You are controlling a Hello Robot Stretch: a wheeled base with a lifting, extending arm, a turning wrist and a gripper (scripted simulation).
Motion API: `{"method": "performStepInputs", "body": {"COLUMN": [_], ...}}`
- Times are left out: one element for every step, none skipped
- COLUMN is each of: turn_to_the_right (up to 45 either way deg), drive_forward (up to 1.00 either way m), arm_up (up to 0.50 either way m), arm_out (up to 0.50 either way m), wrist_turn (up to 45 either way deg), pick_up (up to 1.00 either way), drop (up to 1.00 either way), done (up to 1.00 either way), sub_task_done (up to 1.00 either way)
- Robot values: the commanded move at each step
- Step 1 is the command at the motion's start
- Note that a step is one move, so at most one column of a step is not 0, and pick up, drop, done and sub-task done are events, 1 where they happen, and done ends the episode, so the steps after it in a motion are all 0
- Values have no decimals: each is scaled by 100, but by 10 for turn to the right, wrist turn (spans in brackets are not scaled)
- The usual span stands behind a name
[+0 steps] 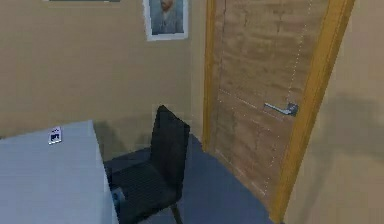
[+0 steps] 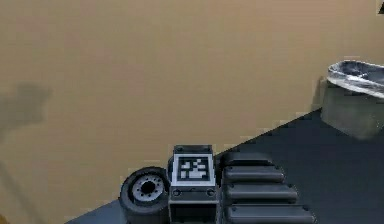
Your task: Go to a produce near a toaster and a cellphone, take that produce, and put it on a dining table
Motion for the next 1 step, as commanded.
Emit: {"method": "performStepInputs", "body": {"turn_to_the_right": [-300], "drive_forward": [0], "arm_up": [0], "arm_out": [0], "wrist_turn": [0], "pick_up": [0], "drop": [0], "done": [0], "sub_task_done": [0]}}
